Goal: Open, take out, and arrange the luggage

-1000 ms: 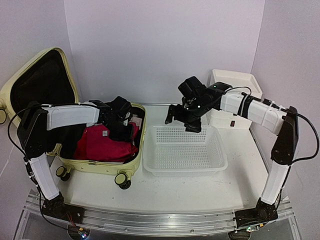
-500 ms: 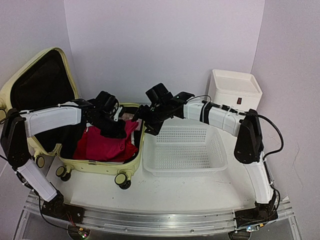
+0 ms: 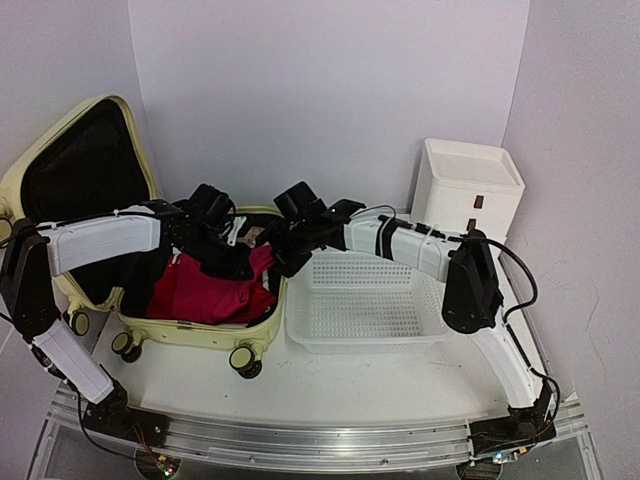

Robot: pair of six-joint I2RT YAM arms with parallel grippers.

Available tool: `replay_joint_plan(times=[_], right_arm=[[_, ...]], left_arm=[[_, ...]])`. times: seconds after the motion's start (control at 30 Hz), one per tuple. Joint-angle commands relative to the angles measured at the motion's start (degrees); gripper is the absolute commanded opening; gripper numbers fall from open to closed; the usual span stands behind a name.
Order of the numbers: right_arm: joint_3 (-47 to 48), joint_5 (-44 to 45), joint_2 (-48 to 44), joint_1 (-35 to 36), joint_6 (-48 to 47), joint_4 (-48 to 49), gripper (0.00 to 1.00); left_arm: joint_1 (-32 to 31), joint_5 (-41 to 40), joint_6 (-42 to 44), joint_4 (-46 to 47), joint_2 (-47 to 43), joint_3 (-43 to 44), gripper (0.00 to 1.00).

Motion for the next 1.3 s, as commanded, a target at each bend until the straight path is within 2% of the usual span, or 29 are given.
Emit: replay_joint_plan(times=[0.0, 0.17, 0.53, 0.63, 0.93, 1.1, 1.2, 1.27], right_arm=[[4.5, 2.8, 3.2, 1.1, 7.5, 2.4, 0.64], [5.9, 4.4, 5.2, 1.7, 11.4, 2.4, 0.60], [5.5, 12.0, 6.7, 1.8, 11.8, 2.2, 0.47], [5.5, 13.9, 7.1, 1.9, 11.2, 2.2, 0.39], [9.4, 13.9, 10.3, 1.7, 10.5, 2.4, 0.27], [10.7, 14.2, 10.1, 1.7, 6.9, 2.5, 0.00], [10.5, 14.1, 8.7, 1.7, 3.0, 2.5, 0.00], [9.8, 13.9, 7.4, 1.7, 0.9, 2.5, 0.00]], left_arm=[[0.2, 1.3, 1.5, 1.0, -3.5, 0.0, 0.00], [0.2, 1.3, 1.9, 0.9, -4.1, -0.1, 0.00], [0.2, 3.2, 2.1, 0.9, -5.1, -1.3, 0.00], [0.1, 3.6, 2.0, 0.9, -5.3, -1.7, 0.00], [1.7, 5.1, 1.9, 0.6, -5.4, -3.0, 0.00], [2.0, 6.3, 2.4, 0.5, -5.8, -3.2, 0.00], [2.0, 6.4, 3.1, 0.1, -6.8, -3.5, 0.14], [2.0, 5.8, 3.6, -0.2, -8.0, -4.1, 0.27]])
